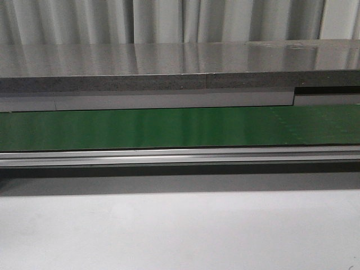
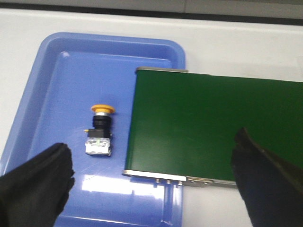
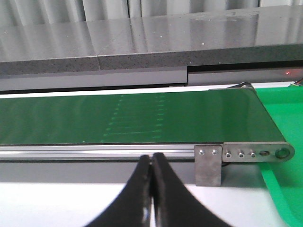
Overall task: Move button from left to right
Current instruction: 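Close the left gripper around the black body of the yellow button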
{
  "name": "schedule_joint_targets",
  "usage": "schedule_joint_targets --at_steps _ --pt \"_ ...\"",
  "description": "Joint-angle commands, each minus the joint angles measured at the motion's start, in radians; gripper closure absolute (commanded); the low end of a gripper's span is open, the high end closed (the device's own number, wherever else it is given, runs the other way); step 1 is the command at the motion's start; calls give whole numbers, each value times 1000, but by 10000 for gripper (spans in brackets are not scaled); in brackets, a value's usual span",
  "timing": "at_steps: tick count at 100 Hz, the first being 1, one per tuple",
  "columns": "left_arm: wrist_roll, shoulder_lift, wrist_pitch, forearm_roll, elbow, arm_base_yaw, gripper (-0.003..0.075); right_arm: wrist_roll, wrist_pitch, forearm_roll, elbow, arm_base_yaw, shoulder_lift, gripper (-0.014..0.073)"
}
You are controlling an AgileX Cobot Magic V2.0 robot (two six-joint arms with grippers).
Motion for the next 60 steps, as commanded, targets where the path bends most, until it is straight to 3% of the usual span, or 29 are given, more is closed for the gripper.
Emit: schedule_joint_targets --at_steps 1,31,60 --pt "4 60 -43 -1 -72 52 82 -4 -82 4 -15 2 -18 661" --pt "6 300 -51 -1 -161 172 82 -4 -82 4 -15 2 -18 661" --pt "6 453 -108 -1 -188 191 82 -4 -82 4 -15 2 -18 661"
